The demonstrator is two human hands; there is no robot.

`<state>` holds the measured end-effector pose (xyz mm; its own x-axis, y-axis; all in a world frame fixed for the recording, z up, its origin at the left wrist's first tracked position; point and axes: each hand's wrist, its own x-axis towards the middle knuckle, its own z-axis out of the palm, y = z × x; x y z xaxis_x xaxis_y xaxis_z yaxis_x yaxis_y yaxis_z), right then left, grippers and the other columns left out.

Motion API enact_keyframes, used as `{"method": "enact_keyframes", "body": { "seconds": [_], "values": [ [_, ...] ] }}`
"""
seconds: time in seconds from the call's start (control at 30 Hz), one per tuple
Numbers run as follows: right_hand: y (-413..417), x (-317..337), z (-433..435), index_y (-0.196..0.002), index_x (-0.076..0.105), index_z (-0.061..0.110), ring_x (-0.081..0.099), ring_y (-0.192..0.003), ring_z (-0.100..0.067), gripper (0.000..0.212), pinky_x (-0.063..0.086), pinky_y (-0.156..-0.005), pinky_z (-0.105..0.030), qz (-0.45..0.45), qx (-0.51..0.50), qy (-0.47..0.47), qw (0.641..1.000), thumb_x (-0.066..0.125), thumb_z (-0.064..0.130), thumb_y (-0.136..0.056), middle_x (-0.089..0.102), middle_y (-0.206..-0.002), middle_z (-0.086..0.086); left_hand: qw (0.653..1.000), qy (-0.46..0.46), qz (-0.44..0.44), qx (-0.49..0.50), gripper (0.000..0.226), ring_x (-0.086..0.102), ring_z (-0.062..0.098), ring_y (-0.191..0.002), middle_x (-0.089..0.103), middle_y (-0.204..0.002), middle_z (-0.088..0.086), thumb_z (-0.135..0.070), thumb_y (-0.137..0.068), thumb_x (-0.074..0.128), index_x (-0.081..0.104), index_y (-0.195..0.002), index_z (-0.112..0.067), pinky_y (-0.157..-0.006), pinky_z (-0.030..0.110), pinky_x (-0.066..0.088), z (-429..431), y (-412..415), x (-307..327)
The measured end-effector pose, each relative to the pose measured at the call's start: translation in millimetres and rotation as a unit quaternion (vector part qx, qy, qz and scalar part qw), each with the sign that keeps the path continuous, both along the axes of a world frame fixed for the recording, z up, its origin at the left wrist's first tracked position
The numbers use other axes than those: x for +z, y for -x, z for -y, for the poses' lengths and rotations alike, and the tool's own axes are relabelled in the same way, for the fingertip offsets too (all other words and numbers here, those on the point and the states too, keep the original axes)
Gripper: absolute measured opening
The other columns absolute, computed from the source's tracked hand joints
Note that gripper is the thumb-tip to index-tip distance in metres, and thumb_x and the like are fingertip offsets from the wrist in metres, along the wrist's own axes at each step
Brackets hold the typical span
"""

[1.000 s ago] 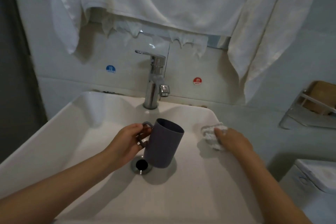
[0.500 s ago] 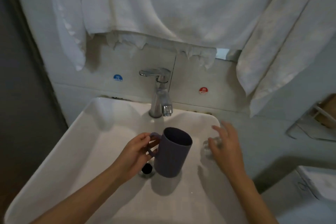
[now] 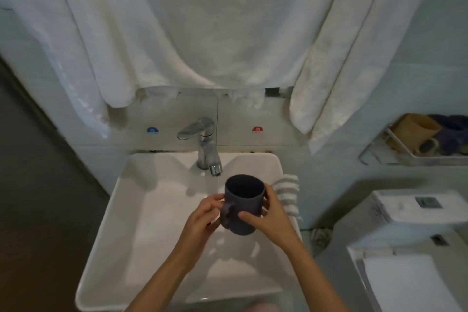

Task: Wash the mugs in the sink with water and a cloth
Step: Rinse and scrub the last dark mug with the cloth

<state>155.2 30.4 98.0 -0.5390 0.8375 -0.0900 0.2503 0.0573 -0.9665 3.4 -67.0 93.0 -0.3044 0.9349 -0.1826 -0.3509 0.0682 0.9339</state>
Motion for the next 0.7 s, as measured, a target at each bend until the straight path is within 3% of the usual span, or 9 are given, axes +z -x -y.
{"method": "enact_keyframes", "body": {
  "seconds": [0.1,0.17,0.23,0.3,0.4,0.53,0.6,0.7],
  "values": [
    [-17.7,1.4,-0.5,-0.13,0.037,0.031,0.051,-0.119,-0.008,0.076,0.051,-0.084,-0.019,-0.019,-0.008,0.033,0.999,0.08,0.01,-0.071,0.049,-0.129,0.013,0.995,0.023,-0.101,-0.009,0.027,0.058,0.019,-0.11,0.064,-0.113,-0.006,-0.026,-0.079,0.06,0.056,-0.103,-0.015,-0.086,0.028,0.048,-6.0,-0.8,6.6],
    [-29.1,2.5,1.9,-0.128,0.037,0.035,0.051,-0.119,-0.007,0.077,0.051,-0.086,-0.022,-0.027,-0.021,0.038,0.999,0.081,0.013,-0.069,0.049,-0.13,0.013,0.987,0.033,-0.149,-0.054,0.049,0.051,0.008,-0.115,0.053,-0.124,-0.01,-0.016,-0.082,0.069,0.042,-0.12,-0.029,-0.092,0.023,0.045,-18.4,-4.2,11.3],
    [-41.8,5.2,2.8,-0.126,0.038,0.036,0.051,-0.119,-0.008,0.076,0.052,-0.088,-0.025,-0.033,-0.034,0.046,0.998,0.081,0.021,-0.065,0.049,-0.131,0.012,0.979,0.037,-0.15,-0.131,0.071,0.046,0.0,-0.115,0.042,-0.13,-0.017,-0.01,-0.08,0.069,0.028,-0.134,-0.033,-0.084,0.011,0.046,-34.2,-12.7,15.7],
    [-59.3,8.3,1.3,-0.125,0.037,0.035,0.052,-0.119,-0.01,0.078,0.052,-0.09,-0.028,-0.039,-0.049,0.062,0.996,0.081,0.029,-0.061,0.05,-0.131,0.01,0.969,0.029,-0.147,-0.198,0.075,0.049,-0.003,-0.115,0.044,-0.133,-0.018,-0.014,-0.079,0.073,0.03,-0.139,-0.029,-0.079,0.009,0.048,-49.0,-27.6,21.6],
    [-93.4,14.8,-8.1,-0.126,0.036,0.033,0.053,-0.119,-0.008,0.078,0.05,-0.091,-0.024,-0.031,-0.052,0.065,0.996,0.078,0.033,-0.06,0.051,-0.13,0.012,0.956,-0.002,-0.171,-0.238,0.065,0.054,0.002,-0.115,0.055,-0.128,-0.012,-0.02,-0.073,0.077,0.044,-0.128,-0.031,-0.081,0.013,0.049,-67.7,-61.0,28.4],
    [-150.3,17.9,-27.9,-0.131,0.036,0.034,0.044,-0.127,-0.004,0.076,0.04,-0.103,-0.028,-0.005,-0.049,0.023,0.998,0.076,0.035,-0.066,0.047,-0.136,0.013,0.958,-0.025,-0.216,-0.188,0.064,0.054,-0.001,-0.112,0.057,-0.124,-0.011,-0.007,-0.068,0.081,0.049,-0.117,-0.033,-0.082,0.012,0.05,-96.4,-120.9,24.2],
    [-185.5,19.1,-40.6,-0.131,0.037,0.037,0.041,-0.129,-0.003,0.076,0.037,-0.105,-0.029,0.003,-0.069,0.009,0.998,0.075,0.038,-0.065,0.044,-0.137,0.014,0.955,-0.031,-0.233,-0.181,0.07,0.054,-0.001,-0.112,0.056,-0.124,-0.014,-0.017,-0.06,0.085,0.048,-0.118,-0.033,-0.084,0.014,0.05,-114.1,-156.4,19.8],
    [-247.3,27.2,-65.9,-0.129,0.038,0.039,0.042,-0.125,-0.002,0.077,0.043,-0.098,-0.019,0.012,-0.098,-0.013,0.995,0.074,0.045,-0.061,0.04,-0.136,0.01,0.949,-0.041,-0.245,-0.193,0.076,0.053,-0.006,-0.111,0.054,-0.123,-0.018,-0.039,-0.051,0.08,0.046,-0.119,-0.035,-0.084,0.011,0.048,-141.5,-218.0,21.8]
  ]
}}
